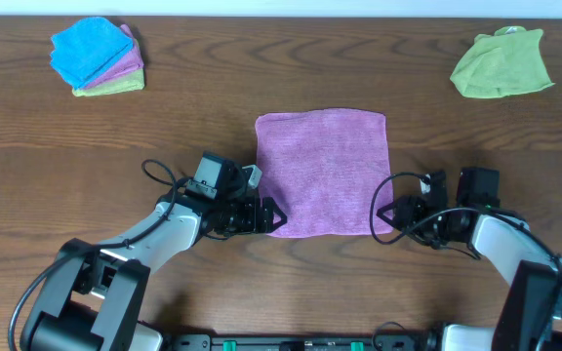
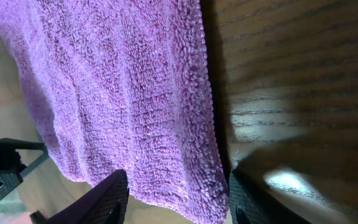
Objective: Fold the cloth
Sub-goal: 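Lower both grippers and grasp the near corners of the pink cloth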
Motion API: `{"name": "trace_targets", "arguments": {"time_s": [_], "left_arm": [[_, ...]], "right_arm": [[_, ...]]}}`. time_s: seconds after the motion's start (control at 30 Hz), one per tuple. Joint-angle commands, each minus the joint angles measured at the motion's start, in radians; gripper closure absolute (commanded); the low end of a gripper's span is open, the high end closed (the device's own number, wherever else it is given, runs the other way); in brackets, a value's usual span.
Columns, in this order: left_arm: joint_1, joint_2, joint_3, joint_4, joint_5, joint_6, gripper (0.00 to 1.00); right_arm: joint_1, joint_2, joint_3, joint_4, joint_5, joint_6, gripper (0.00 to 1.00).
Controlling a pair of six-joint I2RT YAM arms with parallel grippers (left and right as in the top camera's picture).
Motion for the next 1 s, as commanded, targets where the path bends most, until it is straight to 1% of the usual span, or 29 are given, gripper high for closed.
{"name": "trace_targets", "arguments": {"time_s": [0.0,0.2,0.37,0.53,0.63,0.77,0.97], "left_arm": [[0.009,0.126,-0.068,-0.009,-0.214,0.021,0.18],[0.009,0.177,-0.068,0.011,-0.150,0.010,0.21],[0.009,0.210,-0.068,0.008,-0.095,0.005,0.34],[0.009,0.210,-0.068,-0.045,-0.072,0.002,0.40],[0.009,0.210,-0.068,-0.093,-0.072,0.002,0.40],[0.009,0.210,-0.068,-0.158,-0.073,0.004,0.40],[0.009,0.210,-0.068,-0.126,-0.121,0.011,0.39]], "right_arm": [[0.012,0.035,-0.038,-0.021,0.106,0.000,0.46],[0.012,0.035,-0.038,-0.020,0.120,0.001,0.50],[0.012,0.035,-0.038,-0.024,0.129,0.000,0.50],[0.012,0.035,-0.038,-0.024,0.159,0.001,0.52],[0.012,0.035,-0.038,-0.023,0.162,0.001,0.54],[0.012,0.035,-0.038,-0.025,0.181,0.001,0.54],[0.012,0.035,-0.038,-0.020,0.181,0.001,0.54]]}}
